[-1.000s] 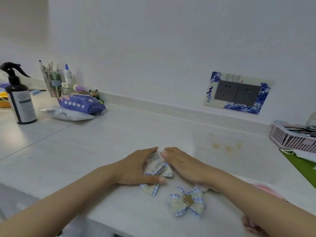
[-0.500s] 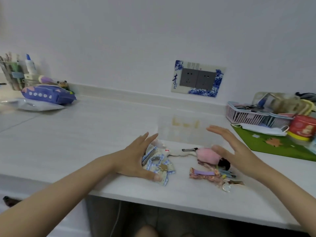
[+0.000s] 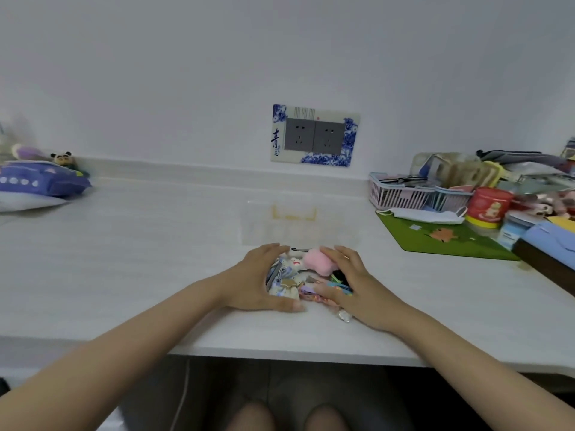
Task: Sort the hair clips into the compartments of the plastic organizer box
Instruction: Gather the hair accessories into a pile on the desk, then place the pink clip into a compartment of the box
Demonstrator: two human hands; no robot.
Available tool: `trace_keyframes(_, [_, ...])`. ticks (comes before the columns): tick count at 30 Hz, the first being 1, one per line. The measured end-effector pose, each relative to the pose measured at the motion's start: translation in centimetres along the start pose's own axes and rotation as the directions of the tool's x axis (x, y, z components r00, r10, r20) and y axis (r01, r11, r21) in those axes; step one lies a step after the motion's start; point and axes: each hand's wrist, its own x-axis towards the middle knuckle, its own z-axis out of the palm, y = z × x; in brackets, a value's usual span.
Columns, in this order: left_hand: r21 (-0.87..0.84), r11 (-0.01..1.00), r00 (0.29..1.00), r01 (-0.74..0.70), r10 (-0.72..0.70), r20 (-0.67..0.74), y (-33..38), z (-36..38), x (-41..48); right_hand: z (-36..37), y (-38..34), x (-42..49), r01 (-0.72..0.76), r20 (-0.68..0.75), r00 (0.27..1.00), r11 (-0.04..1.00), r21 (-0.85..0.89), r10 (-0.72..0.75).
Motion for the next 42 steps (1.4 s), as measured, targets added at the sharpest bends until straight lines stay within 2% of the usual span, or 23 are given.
trace_keyframes(6, [-0.067, 0.998, 0.999, 0.017, -0.02, -0.044, -0.9, -0.2, -1.3, -1.9, 0.8, -2.2, -0.001, 0.049, 0.999, 0.99, 0.142, -0.006])
trace_keyframes(11, [-0.043, 0.999, 1.0, -0.004, 0.003, -0.023, -0.3, 0.0, -2.7, -2.2, 1.5, -3.6, 0.016, 0.084, 0.996, 0.995, -0.096, -0.008])
trace_keyframes(14, [-0.026, 1.0, 1.0, -0.007, 0.007, -0.015, 1.1, 0.9, -2.6, -1.5, 1.4, -3.0, 0.042, 0.042, 0.998, 0.993, -0.107, -0.038])
trace_keyframes(16, [0.015, 1.0, 1.0, -0.015, 0.016, -0.027, 1.7, 1.1, -2.5, -1.3, 1.5, -2.9, 0.06, 0.033, 0.998, 0.996, -0.062, -0.058])
trace_keyframes(19, [0.001, 0.999, 0.997, -0.04, 0.04, -0.064, 2.2, 0.3, -2.4, -1.9, 1.4, -2.9, 0.021, 0.036, 0.999, 0.99, 0.141, -0.027])
trace_keyframes(25, [-0.084, 0.994, 0.994, -0.076, 0.069, -0.079, 3.4, -0.7, 0.0, -5.7, 2.3, -1.7, -0.144, 0.219, 0.973, 0.932, 0.332, 0.072])
trace_keyframes(29, [-0.061, 0.995, 0.996, -0.081, 0.079, -0.036, 4.4, -0.3, 2.6, -5.1, 2.0, 0.1, -0.234, 0.085, 0.972, 0.91, 0.342, 0.218])
trace_keyframes(32, [0.002, 0.995, 0.994, -0.096, 0.096, -0.051, 4.6, 0.3, 3.8, -3.8, 1.8, 1.3, -0.207, -0.013, 0.976, 0.942, 0.264, 0.219])
trace_keyframes(34, [-0.019, 0.993, 0.989, -0.118, 0.116, -0.09, 4.2, 0.7, 4.3, -3.2, 2.0, 1.9, -0.21, -0.103, 0.964, 0.94, 0.269, 0.245])
trace_keyframes(38, [-0.115, 0.981, 0.977, -0.154, 0.134, -0.166, 3.4, 1.1, 4.6, -2.0, 2.6, 2.4, -0.156, -0.181, 0.944, 0.855, 0.495, 0.277])
trace_keyframes(42, [-0.207, 0.95, 0.925, -0.233, 0.151, -0.349, 3.2, 1.0, 5.1, -2.5, 1.8, 2.5, -0.045, -0.195, 0.952, 0.736, 0.675, 0.237])
